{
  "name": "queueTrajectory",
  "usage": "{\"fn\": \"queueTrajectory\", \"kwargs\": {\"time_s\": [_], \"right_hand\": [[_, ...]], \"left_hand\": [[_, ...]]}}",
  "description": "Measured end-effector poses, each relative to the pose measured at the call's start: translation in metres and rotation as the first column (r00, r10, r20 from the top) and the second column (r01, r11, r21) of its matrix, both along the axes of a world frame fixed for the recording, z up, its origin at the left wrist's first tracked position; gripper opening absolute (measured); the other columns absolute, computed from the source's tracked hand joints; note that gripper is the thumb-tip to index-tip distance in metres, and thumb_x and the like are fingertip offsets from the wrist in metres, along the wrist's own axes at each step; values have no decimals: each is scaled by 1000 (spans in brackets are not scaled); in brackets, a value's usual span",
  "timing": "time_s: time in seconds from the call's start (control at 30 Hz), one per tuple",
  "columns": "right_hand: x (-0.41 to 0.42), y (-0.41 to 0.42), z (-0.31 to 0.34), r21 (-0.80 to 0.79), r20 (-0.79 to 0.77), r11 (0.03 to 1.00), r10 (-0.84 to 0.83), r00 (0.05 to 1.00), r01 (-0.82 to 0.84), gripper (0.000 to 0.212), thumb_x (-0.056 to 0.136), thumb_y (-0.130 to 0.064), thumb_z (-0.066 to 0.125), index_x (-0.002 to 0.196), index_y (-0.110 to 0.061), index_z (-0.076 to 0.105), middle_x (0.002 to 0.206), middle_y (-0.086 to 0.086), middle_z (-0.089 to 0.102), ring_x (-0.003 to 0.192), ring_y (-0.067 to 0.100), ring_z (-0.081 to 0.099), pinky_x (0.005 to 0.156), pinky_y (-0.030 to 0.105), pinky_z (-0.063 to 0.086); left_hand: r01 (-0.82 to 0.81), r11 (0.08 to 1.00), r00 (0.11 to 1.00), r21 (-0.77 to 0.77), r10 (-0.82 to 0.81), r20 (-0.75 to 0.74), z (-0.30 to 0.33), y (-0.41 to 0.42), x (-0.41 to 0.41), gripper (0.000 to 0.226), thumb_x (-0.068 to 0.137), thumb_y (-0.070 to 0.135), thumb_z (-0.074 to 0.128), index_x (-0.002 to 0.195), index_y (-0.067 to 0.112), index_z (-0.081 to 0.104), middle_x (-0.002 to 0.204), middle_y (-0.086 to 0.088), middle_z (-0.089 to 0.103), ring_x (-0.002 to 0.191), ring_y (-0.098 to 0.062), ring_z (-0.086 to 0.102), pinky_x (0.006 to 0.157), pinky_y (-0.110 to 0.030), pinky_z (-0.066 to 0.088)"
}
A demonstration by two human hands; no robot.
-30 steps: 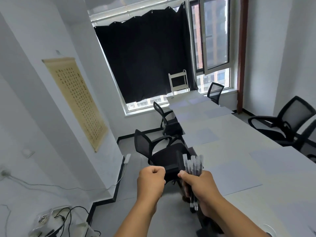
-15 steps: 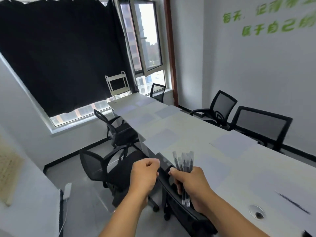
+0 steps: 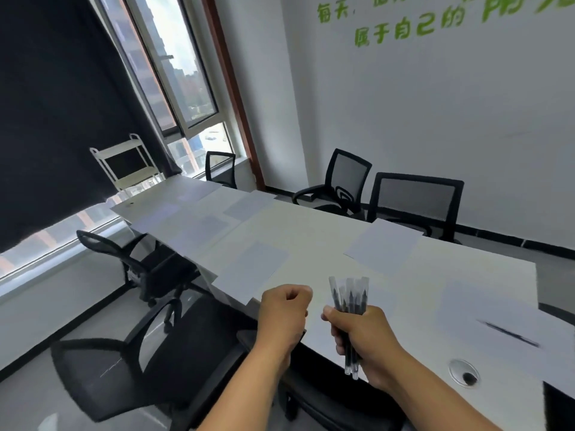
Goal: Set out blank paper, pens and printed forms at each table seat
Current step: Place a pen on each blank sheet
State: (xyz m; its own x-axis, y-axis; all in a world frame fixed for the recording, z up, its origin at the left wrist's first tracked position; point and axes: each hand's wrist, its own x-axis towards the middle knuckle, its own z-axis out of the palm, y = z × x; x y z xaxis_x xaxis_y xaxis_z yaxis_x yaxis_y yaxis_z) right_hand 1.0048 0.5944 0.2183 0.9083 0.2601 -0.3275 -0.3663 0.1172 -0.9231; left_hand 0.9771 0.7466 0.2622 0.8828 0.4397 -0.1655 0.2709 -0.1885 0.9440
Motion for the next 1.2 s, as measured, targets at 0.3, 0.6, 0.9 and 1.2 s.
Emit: {"fn": "queueTrajectory", "kwargs": {"time_s": [0.3,0.6,0.9,1.2], "right_hand": [[72,12,-38,-17,-113,996,-87,990,85,20,96,-20,80,97,1,81,69,10,62,63,21,55,63,33,51],[105,14,-86,-79,-238,980,-197,951,183,22,97,-20,79,96,1,81,70,11,63,61,21,56,61,33,53],[134,35,-146,-79,-363,933,-355,861,351,31,101,-24,76,106,7,75,75,19,70,64,27,62,65,38,59],[141,15,-189,-183,-423,827,-554,717,531,27,99,-23,78,99,4,79,72,15,67,64,24,58,62,37,59]], "left_hand": [[151,988,985,-41,-154,-79,-43,12,102,25,101,24,72,76,19,70,83,7,63,76,-13,53,68,-24,49],[357,923,910,-147,-379,-169,-92,8,170,21,99,14,77,83,2,83,94,12,84,84,1,76,69,-8,55],[430,893,843,-130,-449,-295,-170,15,233,23,92,19,85,72,8,82,76,5,80,69,-2,72,67,-19,58],[544,839,771,-12,-505,-389,-240,7,287,39,90,29,83,60,10,69,62,0,71,62,-16,63,74,-40,62]]}}
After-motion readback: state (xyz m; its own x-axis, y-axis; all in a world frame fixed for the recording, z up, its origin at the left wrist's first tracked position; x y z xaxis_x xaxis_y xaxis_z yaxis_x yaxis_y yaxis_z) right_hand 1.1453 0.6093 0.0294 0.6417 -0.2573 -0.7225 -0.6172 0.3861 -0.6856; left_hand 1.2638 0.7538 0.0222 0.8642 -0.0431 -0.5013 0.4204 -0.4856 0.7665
